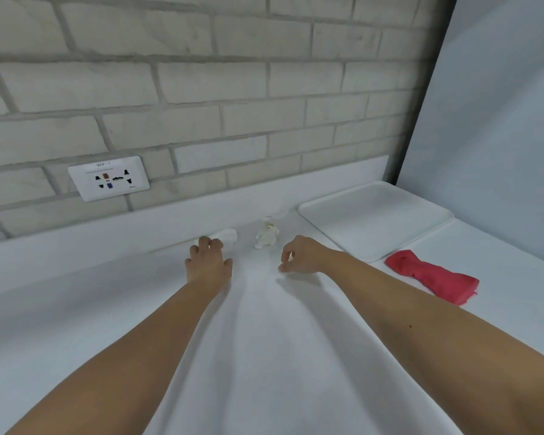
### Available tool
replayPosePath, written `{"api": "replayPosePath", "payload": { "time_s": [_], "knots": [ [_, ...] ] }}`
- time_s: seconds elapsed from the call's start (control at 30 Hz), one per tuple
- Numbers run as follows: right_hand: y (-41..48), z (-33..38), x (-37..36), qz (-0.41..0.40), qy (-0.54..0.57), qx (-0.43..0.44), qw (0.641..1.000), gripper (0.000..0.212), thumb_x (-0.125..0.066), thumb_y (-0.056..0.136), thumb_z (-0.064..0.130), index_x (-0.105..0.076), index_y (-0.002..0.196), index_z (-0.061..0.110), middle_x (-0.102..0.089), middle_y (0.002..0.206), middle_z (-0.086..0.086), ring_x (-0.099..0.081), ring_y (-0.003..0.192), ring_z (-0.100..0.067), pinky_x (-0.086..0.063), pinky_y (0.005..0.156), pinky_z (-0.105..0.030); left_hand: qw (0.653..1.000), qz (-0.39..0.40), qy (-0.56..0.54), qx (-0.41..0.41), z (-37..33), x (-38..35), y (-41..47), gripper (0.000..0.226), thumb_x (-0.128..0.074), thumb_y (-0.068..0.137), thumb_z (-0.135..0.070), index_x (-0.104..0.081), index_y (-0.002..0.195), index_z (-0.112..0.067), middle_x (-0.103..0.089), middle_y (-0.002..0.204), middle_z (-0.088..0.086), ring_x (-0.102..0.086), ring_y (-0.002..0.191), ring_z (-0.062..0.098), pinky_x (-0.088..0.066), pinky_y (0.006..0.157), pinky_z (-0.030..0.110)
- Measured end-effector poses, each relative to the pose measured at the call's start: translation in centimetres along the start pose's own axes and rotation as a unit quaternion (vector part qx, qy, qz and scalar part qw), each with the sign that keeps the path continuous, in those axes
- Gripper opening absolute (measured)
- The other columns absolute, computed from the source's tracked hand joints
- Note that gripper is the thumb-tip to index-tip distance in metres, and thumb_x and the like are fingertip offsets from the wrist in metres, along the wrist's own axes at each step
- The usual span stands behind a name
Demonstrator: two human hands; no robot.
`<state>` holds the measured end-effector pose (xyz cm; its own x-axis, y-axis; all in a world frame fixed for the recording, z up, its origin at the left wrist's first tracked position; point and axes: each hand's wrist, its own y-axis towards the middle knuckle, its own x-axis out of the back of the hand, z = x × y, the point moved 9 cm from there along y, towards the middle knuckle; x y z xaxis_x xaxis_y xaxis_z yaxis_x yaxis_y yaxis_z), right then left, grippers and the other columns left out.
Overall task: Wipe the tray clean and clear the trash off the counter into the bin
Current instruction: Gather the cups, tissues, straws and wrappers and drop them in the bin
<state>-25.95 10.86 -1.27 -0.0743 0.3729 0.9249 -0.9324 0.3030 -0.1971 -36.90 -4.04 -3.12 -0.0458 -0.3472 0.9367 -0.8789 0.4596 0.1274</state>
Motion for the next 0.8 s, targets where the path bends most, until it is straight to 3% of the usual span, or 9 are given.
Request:
{"api": "replayPosePath", "payload": {
  "time_s": [0.1,0.2,0.33,0.43,0.53,0.63,0.73,0.8],
  "knots": [
    [2.5,-0.5,0.1,-0.039,0.038,-0.003,0.998,0.038,-0.066,0.085,0.031,-0.059,0.117,0.011,-0.036,0.107,-0.002,-0.043,0.101,-0.020,-0.039,0.094,-0.030,0.999,-0.027,-0.043,0.007,0.3,-0.1,1.8,0.047,-0.048,0.094,-0.025,-0.035,0.136,-0.010,-0.032,0.139,0.009,-0.035,0.124,0.029,-0.036,0.097,0.040],
    [5.0,-0.8,0.1,-0.068,0.052,-0.005,0.996,0.054,-0.070,0.081,0.036,-0.051,0.127,0.014,-0.039,0.125,-0.011,-0.039,0.122,-0.027,-0.038,0.099,-0.033,0.998,-0.044,-0.054,0.010,0.5,-0.4,3.4,0.050,-0.049,0.093,-0.029,-0.033,0.138,-0.013,-0.030,0.144,0.006,-0.032,0.129,0.029,-0.034,0.100,0.041],
    [7.8,-1.5,0.3,-0.109,0.076,-0.024,0.991,0.094,-0.071,0.077,0.044,-0.016,0.147,0.013,-0.030,0.142,-0.014,-0.029,0.134,-0.030,-0.035,0.107,-0.040,1.000,0.013,0.013,-0.006,0.6,-2.5,4.9,0.066,-0.048,0.086,-0.057,-0.027,0.143,-0.029,-0.013,0.156,-0.004,-0.014,0.141,0.027,-0.021,0.110,0.046],
    [9.9,-2.4,-0.4,-0.116,0.087,-0.039,0.989,0.106,-0.069,0.077,0.049,-0.002,0.150,0.014,-0.014,0.154,-0.011,-0.019,0.142,-0.030,-0.030,0.112,-0.044,0.998,0.052,0.030,-0.008,0.7,-4.4,5.7,0.056,-0.041,0.088,-0.060,-0.035,0.138,-0.035,-0.023,0.152,-0.006,-0.015,0.141,0.026,-0.019,0.110,0.046],
    [11.4,-2.5,-1.7,-0.098,0.033,-0.041,0.994,0.101,-0.064,0.079,0.055,-0.003,0.151,0.018,-0.004,0.159,-0.006,-0.014,0.144,-0.028,-0.028,0.111,-0.045,0.999,0.028,-0.014,-0.037,0.4,-4.8,5.8,0.036,-0.042,0.095,-0.042,-0.052,0.123,-0.021,-0.046,0.130,0.001,-0.037,0.123,0.026,-0.030,0.098,0.037],
    [12.5,-2.1,-2.4,-0.089,-0.027,-0.036,0.995,0.086,-0.054,0.086,0.055,-0.013,0.150,0.014,-0.005,0.159,-0.005,-0.017,0.142,-0.027,-0.027,0.109,-0.042,0.998,-0.006,-0.025,-0.062,0.1,-4.3,5.2,0.026,-0.043,0.097,-0.030,-0.057,0.105,-0.010,-0.055,0.108,0.005,-0.046,0.107,0.027,-0.033,0.086,0.034],
    [13.1,-1.4,-2.4,-0.108,-0.088,-0.028,0.990,0.057,-0.040,0.096,0.043,-0.036,0.137,0.004,-0.033,0.145,-0.012,-0.035,0.127,-0.030,-0.034,0.100,-0.037,0.996,-0.043,-0.063,-0.046,1.1,-3.1,4.6,0.009,-0.046,0.093,-0.018,-0.047,0.093,-0.010,-0.055,0.087,0.008,-0.056,0.090,0.033,-0.035,0.072,0.033],
    [12.9,-0.3,-2.3,-0.174,-0.102,0.005,0.979,0.046,-0.047,0.095,0.035,-0.051,0.120,-0.004,-0.051,0.122,-0.018,-0.048,0.111,-0.033,-0.043,0.088,-0.037,0.991,-0.087,-0.099,0.002,2.9,-1.8,4.5,0.017,-0.046,0.089,-0.006,-0.046,0.106,-0.008,-0.055,0.099,0.010,-0.058,0.086,0.035,-0.040,0.069,0.035]
  ]
}}
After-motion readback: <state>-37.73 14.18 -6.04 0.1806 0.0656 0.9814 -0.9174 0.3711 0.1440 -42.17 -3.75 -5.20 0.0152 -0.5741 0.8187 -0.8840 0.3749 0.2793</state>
